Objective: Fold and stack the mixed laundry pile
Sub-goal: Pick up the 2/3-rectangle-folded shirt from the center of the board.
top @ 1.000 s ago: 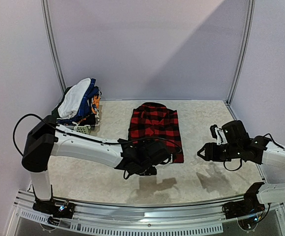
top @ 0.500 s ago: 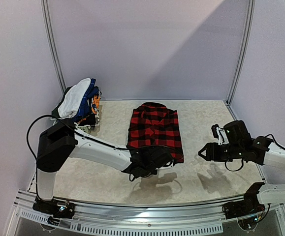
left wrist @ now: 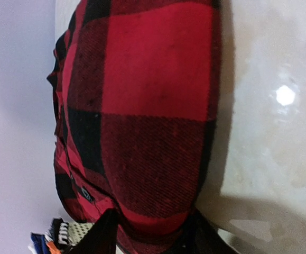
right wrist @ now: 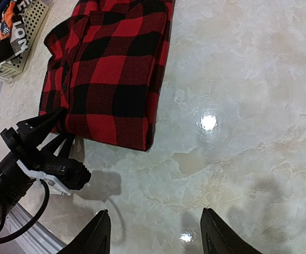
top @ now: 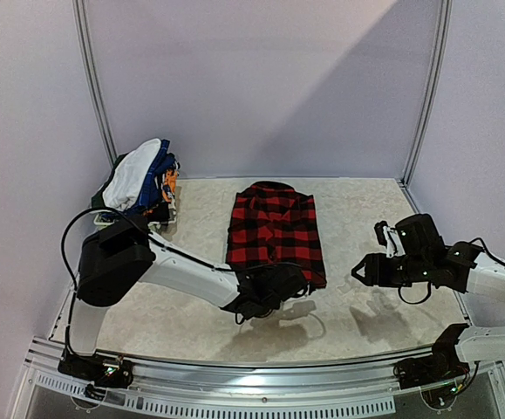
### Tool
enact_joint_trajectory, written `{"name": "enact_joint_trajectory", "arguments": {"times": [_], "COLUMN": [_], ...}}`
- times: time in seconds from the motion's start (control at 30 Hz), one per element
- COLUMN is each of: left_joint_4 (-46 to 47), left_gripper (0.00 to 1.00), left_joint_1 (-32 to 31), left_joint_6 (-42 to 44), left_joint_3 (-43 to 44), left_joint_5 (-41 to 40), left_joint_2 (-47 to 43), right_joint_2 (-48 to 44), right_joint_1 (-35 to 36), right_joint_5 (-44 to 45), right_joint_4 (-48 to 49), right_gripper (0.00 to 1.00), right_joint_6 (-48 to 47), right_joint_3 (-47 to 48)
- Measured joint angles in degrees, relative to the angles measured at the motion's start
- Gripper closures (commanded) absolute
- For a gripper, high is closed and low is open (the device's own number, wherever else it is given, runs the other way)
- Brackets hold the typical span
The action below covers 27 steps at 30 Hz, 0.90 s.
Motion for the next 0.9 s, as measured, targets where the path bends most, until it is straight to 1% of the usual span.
{"name": "enact_joint_trajectory", "arguments": {"times": [0.2, 0.27, 0.3, 0.43, 0.57, 0.77, 0.9], "left_joint_4": [0.85, 0.98, 1.09, 0.2, -2.4, -12.33, -19.69], "left_gripper": [0.88, 0.98, 1.0, 1.0, 1.0, 1.0, 1.0], "left_joint_1": [0.04, -0.17, -0.37, -1.49, -4.31, -10.73, -14.58], "left_joint_6": [-0.59, -1.31, -1.86, -4.66, -8.46, -16.41, -21.11], "left_joint_3": [-0.09, -0.48, -0.74, -2.67, -4.09, -4.42, -3.93], "left_joint_5": [0.66, 0.96, 1.01, 0.7, 0.13, 0.74, 2.38], "left_joint_2": [0.94, 0.94, 0.87, -0.37, -1.92, -5.75, -8.09], "right_joint_2": [1.03, 1.4, 1.57, 2.78, 5.14, 10.36, 15.08], "right_joint_1": [0.0, 0.0, 0.0, 0.0, 0.0, 0.63, 2.86], "right_joint_5": [1.68, 2.32, 2.4, 2.36, 0.98, -3.43, -6.91], "right_joint_4": [-1.25, -1.68, -1.66, -1.64, -0.46, 3.37, 5.79], "right_gripper": [0.4, 0.4, 0.4, 0.41, 0.42, 0.43, 0.47], "right_joint_6": [0.04, 0.15, 0.22, 0.22, -0.02, -1.22, -2.73], "right_joint_3": [0.66, 1.36, 1.73, 4.13, 6.62, 9.25, 11.56]}}
